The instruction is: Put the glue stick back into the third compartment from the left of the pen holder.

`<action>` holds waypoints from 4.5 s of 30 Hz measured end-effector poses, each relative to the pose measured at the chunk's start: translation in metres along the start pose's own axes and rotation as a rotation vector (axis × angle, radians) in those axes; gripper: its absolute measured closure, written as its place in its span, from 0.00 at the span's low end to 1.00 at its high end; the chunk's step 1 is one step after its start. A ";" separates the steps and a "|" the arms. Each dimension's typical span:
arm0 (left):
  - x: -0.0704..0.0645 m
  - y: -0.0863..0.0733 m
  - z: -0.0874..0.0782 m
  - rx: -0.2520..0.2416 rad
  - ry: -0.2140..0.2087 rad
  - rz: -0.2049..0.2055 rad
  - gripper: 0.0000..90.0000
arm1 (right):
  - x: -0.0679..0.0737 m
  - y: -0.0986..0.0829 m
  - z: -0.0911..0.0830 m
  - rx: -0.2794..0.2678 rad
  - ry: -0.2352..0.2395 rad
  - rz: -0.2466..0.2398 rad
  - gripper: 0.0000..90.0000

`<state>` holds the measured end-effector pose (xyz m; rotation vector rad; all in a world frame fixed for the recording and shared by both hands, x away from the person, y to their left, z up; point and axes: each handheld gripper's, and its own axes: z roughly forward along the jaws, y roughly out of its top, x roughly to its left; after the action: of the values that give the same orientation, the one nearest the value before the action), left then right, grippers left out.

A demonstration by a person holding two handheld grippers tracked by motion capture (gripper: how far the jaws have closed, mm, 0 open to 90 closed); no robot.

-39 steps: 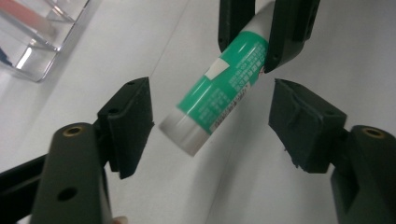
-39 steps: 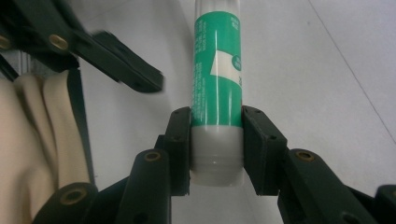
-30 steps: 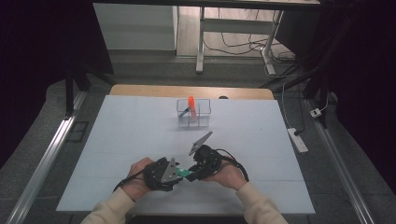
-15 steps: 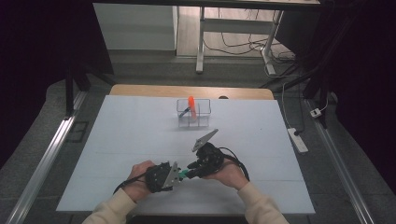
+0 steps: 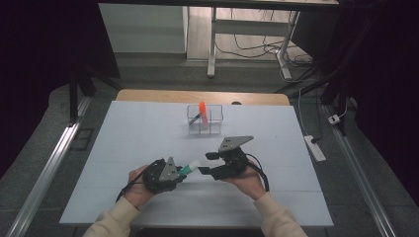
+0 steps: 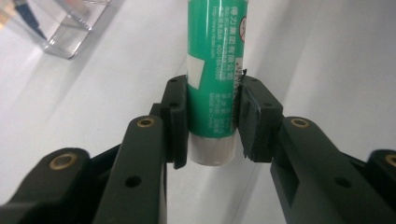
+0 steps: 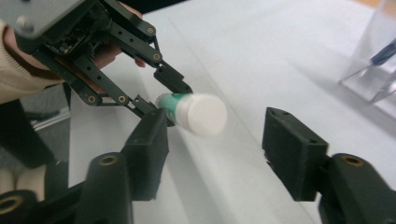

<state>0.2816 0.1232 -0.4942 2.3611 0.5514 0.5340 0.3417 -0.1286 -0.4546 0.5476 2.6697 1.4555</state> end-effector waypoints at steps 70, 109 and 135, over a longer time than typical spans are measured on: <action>0.024 -0.078 -0.051 -0.103 0.041 -0.351 0.38 | -0.062 0.038 -0.053 -0.375 -0.327 0.101 0.71; 0.027 -0.079 -0.050 -0.085 0.048 -0.347 0.37 | -0.110 0.027 -0.039 -0.296 -0.398 0.164 0.52; 0.031 -0.079 -0.047 -0.081 0.034 -0.386 0.36 | -0.044 -0.107 -0.111 -0.108 -0.334 0.115 0.42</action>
<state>0.2638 0.2176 -0.5065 2.0986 0.9562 0.4100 0.3290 -0.2852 -0.4865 0.8621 2.3229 1.3822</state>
